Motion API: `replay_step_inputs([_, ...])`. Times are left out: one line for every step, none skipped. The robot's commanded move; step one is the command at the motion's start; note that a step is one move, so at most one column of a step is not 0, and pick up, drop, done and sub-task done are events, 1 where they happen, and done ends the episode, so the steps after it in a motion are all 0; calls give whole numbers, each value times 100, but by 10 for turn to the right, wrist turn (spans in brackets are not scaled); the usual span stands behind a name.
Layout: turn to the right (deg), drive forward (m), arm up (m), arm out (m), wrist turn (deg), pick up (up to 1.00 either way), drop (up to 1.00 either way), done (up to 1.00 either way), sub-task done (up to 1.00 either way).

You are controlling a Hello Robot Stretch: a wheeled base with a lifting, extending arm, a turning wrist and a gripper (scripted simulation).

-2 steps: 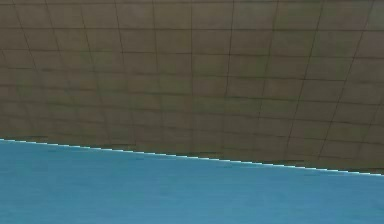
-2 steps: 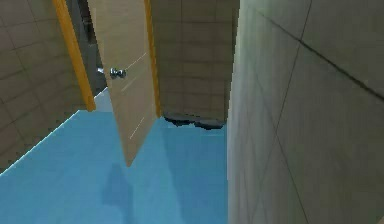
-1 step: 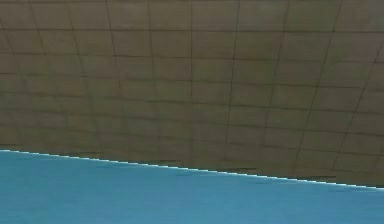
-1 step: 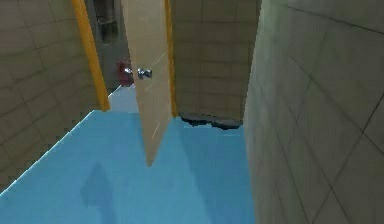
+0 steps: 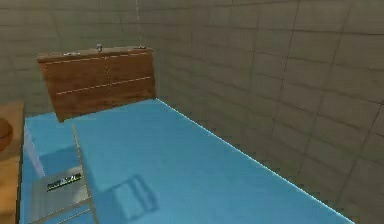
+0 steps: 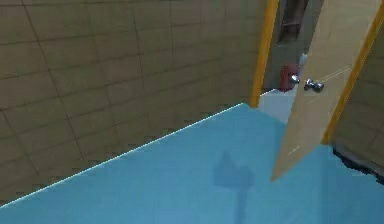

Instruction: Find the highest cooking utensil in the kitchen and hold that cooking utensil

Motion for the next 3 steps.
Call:
replay_step_inputs([-450, 0, 0, 0, 0, 0, 0, 0, 0])
replay_step_inputs([-120, 0, 0, 0, 0, 0, 0, 0, 0])
replay_step_inputs([0, 10, 0, 0, 0, 0, 0, 0, 0])
